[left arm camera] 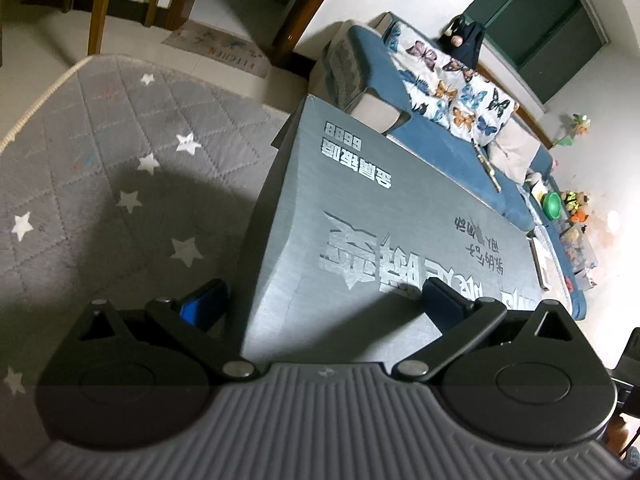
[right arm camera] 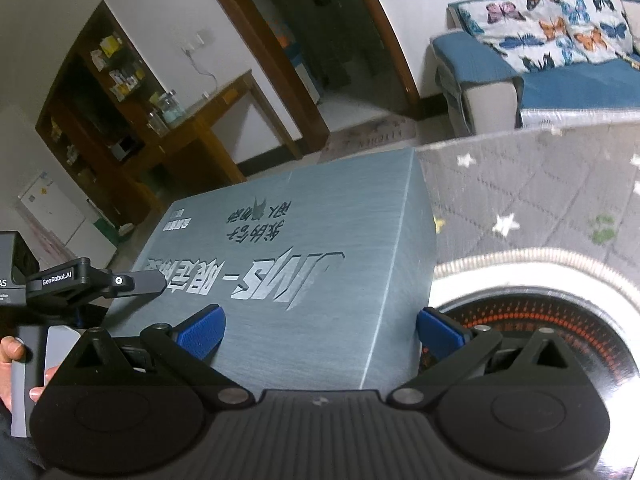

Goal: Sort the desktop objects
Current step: 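Lift the grey lid with both grippers and carry it over the white box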

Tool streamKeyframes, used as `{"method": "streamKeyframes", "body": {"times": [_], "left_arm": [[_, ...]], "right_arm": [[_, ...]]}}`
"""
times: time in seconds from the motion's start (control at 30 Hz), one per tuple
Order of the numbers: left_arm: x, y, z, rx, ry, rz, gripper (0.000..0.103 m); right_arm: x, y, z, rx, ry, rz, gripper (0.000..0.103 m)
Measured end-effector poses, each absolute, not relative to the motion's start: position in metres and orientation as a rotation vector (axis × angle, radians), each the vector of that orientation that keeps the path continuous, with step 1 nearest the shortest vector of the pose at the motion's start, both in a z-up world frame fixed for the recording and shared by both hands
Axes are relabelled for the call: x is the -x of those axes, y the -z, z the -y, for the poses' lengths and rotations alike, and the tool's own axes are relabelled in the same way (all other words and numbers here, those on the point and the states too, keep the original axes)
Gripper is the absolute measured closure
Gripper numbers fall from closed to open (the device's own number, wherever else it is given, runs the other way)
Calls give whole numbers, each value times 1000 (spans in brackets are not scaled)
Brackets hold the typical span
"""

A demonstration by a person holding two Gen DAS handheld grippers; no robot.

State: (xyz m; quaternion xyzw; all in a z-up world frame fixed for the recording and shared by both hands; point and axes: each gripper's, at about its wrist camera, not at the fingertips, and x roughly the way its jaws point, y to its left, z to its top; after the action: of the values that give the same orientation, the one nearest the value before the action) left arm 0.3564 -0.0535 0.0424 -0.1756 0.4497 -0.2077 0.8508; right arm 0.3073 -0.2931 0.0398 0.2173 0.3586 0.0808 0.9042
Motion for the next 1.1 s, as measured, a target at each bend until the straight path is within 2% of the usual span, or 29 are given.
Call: {"method": "streamKeyframes", "body": {"times": [0.6, 0.83, 1.1], "left_arm": [[-244, -108, 31, 405, 456, -870, 0], [-181, -113, 17, 391, 453, -861, 0], [-114, -94, 0, 388, 445, -886, 0]], "right_arm": [[-210, -127, 263, -369, -162, -629, 0], [-155, -140, 248, -359, -174, -600, 0], [-85, -128, 227, -360, -189, -596, 0]]}}
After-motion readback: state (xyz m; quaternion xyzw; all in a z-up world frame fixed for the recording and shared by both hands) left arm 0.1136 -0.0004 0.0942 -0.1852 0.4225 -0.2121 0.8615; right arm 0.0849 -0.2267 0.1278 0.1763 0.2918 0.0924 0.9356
